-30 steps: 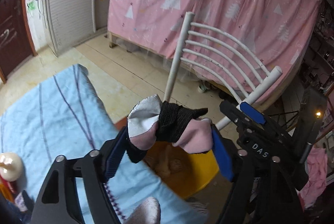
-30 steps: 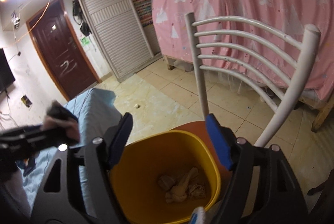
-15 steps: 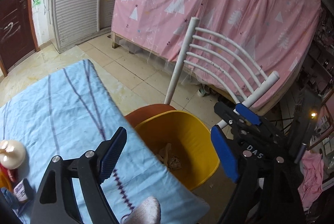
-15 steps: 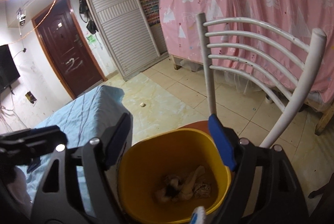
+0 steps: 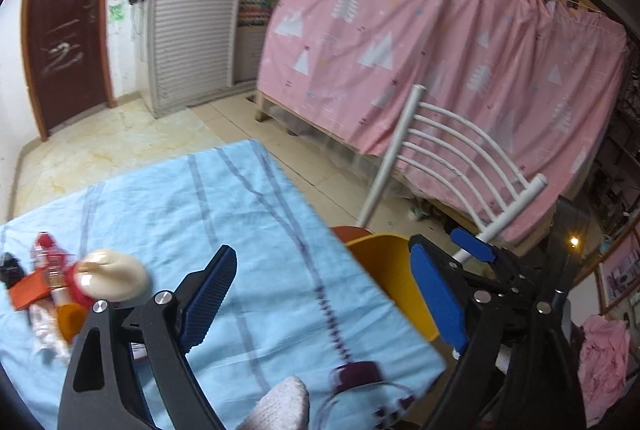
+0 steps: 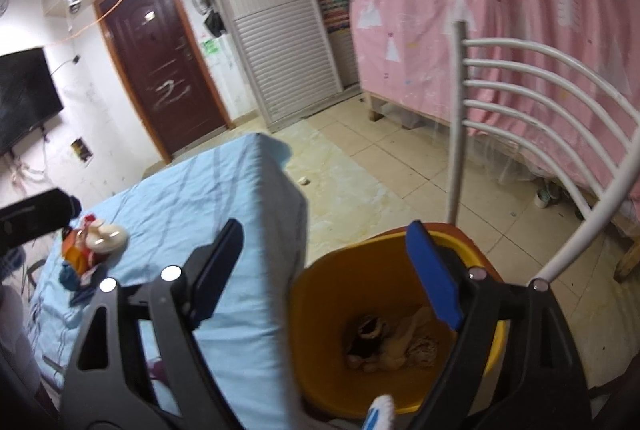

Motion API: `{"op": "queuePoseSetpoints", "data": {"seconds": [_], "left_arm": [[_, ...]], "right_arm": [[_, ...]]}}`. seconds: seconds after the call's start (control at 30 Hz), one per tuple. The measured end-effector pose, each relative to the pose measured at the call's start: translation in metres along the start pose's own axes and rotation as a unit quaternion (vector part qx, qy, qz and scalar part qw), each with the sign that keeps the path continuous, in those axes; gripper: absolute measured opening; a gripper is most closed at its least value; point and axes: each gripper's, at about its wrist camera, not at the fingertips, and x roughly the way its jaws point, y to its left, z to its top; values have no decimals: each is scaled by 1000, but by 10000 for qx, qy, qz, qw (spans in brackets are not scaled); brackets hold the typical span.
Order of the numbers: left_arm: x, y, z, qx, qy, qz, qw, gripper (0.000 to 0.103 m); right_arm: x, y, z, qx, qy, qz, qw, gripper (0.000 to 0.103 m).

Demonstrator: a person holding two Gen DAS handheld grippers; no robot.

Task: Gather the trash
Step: 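Move both open tools back over the bed clutter, then grasp the white tissue with the left tool while the right tool grasps the blue yarn ball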

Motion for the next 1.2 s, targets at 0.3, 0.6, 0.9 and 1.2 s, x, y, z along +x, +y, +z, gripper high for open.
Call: {"op": "queuePoseSetpoints", "data": {"seconds": [0.3, 0.6, 0.9, 1.2], "left_arm": [[-43, 59, -5, -310, -286, 303, 9986, 82], [-84, 121, -15, -628, -491, 967, 9921, 85], [-92, 182, -34, -889, -265, 1455, 9850, 86], [-66, 233, -62, -1179, 299, 1716, 9776, 86]], "right_arm": [[9, 70, -6, -588, 199, 375, 9974, 82], [12, 132, -15, -1174, 352, 752, 9896, 86], [19, 187, -25, -1592, 542, 1153, 9790, 87], [25, 239, -45, -2090, 783, 1577, 9619, 87]]}}
